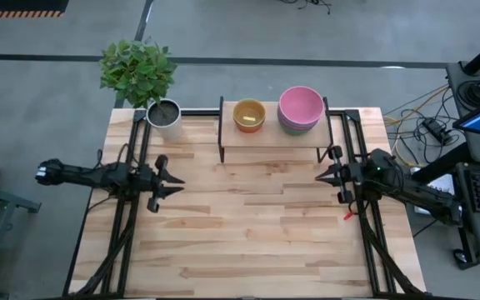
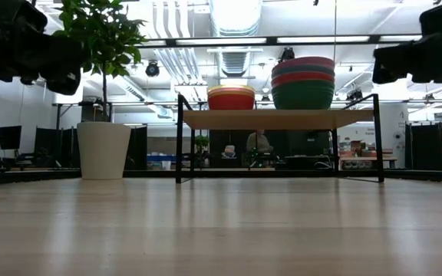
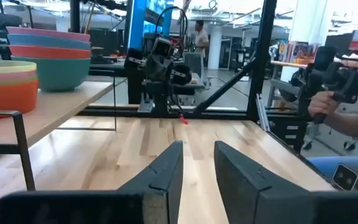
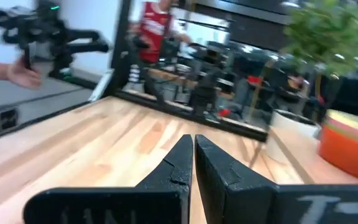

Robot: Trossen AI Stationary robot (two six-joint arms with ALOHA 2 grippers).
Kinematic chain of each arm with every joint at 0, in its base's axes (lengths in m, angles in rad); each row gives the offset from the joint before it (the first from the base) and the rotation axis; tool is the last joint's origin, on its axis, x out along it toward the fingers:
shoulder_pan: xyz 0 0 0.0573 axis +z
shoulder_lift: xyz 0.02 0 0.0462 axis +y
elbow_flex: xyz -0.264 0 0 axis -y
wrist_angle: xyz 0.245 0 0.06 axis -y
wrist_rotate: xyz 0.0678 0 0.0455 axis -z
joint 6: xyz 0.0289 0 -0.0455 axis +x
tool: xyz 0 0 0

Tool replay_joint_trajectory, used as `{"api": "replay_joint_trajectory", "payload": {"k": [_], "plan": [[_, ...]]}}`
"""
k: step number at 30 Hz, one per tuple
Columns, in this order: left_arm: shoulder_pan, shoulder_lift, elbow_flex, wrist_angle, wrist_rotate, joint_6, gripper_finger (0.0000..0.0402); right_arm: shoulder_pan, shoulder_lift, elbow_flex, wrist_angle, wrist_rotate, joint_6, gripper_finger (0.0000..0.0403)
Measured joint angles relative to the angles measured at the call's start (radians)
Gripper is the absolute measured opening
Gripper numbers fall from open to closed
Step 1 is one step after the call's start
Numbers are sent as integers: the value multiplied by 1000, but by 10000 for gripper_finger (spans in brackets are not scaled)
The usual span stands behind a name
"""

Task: Place and stack bowls onto a shelf
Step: Return to Home Position

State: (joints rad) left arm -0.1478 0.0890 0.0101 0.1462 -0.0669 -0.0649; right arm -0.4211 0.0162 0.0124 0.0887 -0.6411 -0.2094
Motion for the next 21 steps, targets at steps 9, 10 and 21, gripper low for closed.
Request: {"api": "replay_joint_trajectory", "payload": {"k": [9, 10, 21], "plan": [[0, 42, 9, -7, 0, 4, 73, 0, 22, 0, -16, -15, 218, 9], [0, 46, 9, -6, 0, 4, 73, 0, 24, 0, -16, -14, 250, 9], [0, 80, 9, -6, -2, 3, 73, 0, 31, 0, -19, -14, 299, 9]]}}
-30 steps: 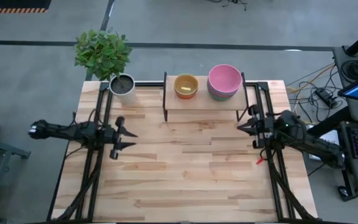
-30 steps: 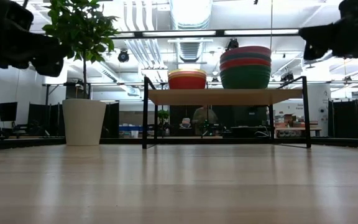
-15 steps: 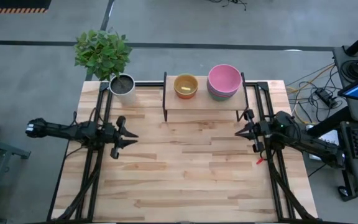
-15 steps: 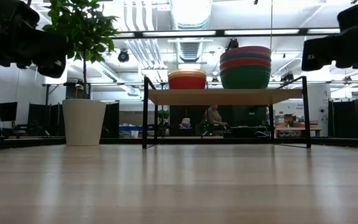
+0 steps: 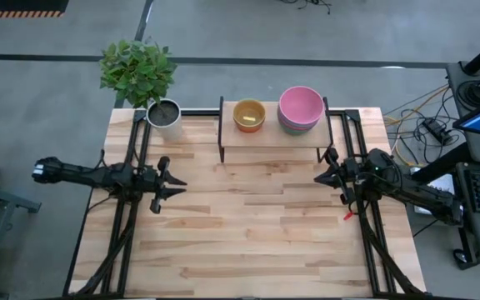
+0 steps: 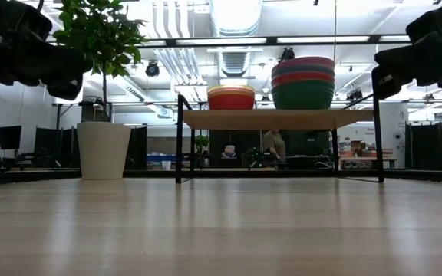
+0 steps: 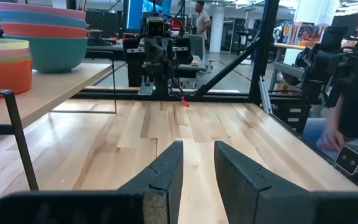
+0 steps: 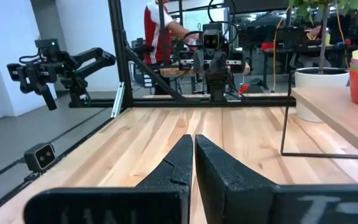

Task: Place and stack bowls onto a shelf
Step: Return to Home Position

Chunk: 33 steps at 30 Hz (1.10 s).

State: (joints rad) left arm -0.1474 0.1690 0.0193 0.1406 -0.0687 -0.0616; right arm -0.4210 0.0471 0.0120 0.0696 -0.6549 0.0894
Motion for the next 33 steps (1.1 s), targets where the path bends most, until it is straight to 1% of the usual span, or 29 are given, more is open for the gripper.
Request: {"api": "replay_joint_trajectory", "payload": {"k": [16, 33], "plan": [[0, 31, 0, 1, 0, 0, 73, 0, 0, -1, -2, 0, -3, 9], [0, 33, 0, 1, 0, 0, 73, 0, 0, -2, -4, 1, -3, 9]]}}
